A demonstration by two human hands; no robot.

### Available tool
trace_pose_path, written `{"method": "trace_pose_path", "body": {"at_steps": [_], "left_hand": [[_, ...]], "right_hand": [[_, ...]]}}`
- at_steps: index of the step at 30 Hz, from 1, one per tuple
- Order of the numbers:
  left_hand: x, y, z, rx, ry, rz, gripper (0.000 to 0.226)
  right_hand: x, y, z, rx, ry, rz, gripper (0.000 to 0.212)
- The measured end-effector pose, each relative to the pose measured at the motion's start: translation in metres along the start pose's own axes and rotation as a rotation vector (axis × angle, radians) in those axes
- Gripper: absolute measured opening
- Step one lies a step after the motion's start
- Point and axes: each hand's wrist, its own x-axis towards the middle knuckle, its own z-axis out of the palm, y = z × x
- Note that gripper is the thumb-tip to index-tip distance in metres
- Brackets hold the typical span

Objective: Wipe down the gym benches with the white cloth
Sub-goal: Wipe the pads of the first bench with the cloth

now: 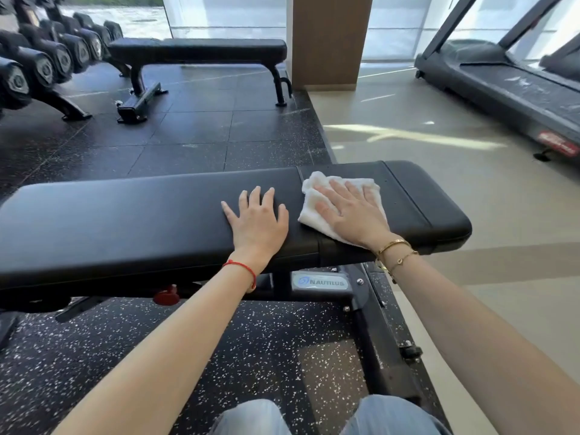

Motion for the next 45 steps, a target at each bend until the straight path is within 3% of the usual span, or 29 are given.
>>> {"method": "trace_pose_path", "body": {"at_steps": [6, 10, 14, 18, 26, 31, 35, 41, 45], "left_hand": [[0.001, -0.001, 0.01, 0.063, 0.043, -0.035, 0.054], [0.0, -0.002, 0.01, 0.088, 0.077, -0.035, 0.052], [-0.002, -0.003, 0.008, 0.103, 0.074, -0.037, 0.053], [-0.001, -0.003, 0.007, 0.106, 0.075, -0.036, 0.053], [-0.001, -0.006, 0.01, 0.108, 0.09, -0.028, 0.052], [-0.002, -0.008, 0.012, 0.104, 0.08, -0.032, 0.053], [-0.002, -0.011, 0.01, 0.098, 0.065, -0.017, 0.054], [-0.003, -0.007, 0.008, 0.097, 0.054, -0.03, 0.053], [-0.003, -0.003, 0.006, 0.095, 0.03, -0.045, 0.053]], "right_hand": [[0.044, 0.03, -0.006, 0.021, -0.064, -0.074, 0.054], [0.074, 0.011, -0.007, -0.07, -0.062, -0.159, 0.055], [0.052, -0.005, 0.0, -0.056, -0.029, -0.349, 0.052], [0.027, 0.026, 0.0, 0.006, -0.028, -0.404, 0.052], [0.087, 0.044, -0.01, -0.092, -0.055, -0.208, 0.055], [0.057, 0.009, -0.007, -0.214, -0.024, -0.351, 0.056], [-0.012, 0.035, -0.009, -0.014, -0.076, -0.427, 0.056], [0.009, 0.086, -0.022, -0.037, -0.066, -0.119, 0.054], [0.037, 0.048, -0.016, -0.062, -0.107, -0.139, 0.054]]}}
